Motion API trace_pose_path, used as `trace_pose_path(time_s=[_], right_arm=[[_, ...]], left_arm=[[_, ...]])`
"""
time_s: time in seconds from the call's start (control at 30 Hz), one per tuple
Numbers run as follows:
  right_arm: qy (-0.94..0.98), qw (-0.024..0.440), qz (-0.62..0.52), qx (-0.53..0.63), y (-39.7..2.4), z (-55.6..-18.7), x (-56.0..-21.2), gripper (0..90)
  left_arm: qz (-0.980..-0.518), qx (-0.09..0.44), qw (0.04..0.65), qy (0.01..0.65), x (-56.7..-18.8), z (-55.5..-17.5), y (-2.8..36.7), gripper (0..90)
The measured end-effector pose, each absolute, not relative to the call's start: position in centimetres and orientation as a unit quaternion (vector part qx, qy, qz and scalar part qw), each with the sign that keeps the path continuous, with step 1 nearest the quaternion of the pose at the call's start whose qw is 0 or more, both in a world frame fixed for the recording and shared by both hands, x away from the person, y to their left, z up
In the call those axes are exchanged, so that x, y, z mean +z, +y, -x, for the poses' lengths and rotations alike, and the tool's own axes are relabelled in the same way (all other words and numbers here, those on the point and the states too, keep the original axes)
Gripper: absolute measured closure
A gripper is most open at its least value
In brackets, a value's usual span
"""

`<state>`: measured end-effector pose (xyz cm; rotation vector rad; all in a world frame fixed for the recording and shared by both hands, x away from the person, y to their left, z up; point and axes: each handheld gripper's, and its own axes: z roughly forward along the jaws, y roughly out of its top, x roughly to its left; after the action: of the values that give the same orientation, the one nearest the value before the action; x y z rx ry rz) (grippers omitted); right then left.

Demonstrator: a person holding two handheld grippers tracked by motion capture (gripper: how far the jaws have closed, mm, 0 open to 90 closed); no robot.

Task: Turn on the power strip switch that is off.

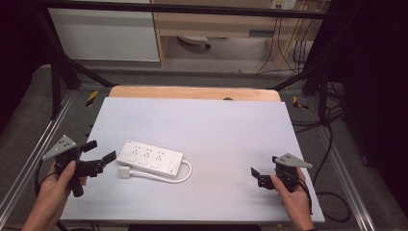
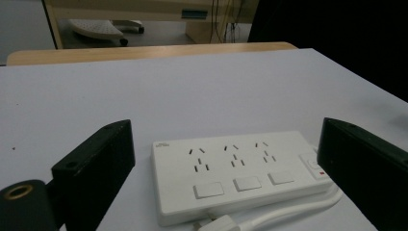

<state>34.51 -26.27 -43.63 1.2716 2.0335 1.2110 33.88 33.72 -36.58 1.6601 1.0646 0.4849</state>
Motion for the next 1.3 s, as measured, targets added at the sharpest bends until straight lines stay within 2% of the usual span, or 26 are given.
trace_pose_path(time_s=[0.57,1.3], right_arm=[[0.738,0.225,-0.461,0.439,-26.3,-34.5,-43.6,2.9],[0.738,0.226,-0.460,0.438,-26.3,-34.5,-43.6,2.9]], left_arm=[[-0.697,0.203,0.516,0.454,-38.2,-32.3,35.3,6.1],[-0.730,0.183,0.480,0.452,-41.9,-32.0,34.5,6.5]])
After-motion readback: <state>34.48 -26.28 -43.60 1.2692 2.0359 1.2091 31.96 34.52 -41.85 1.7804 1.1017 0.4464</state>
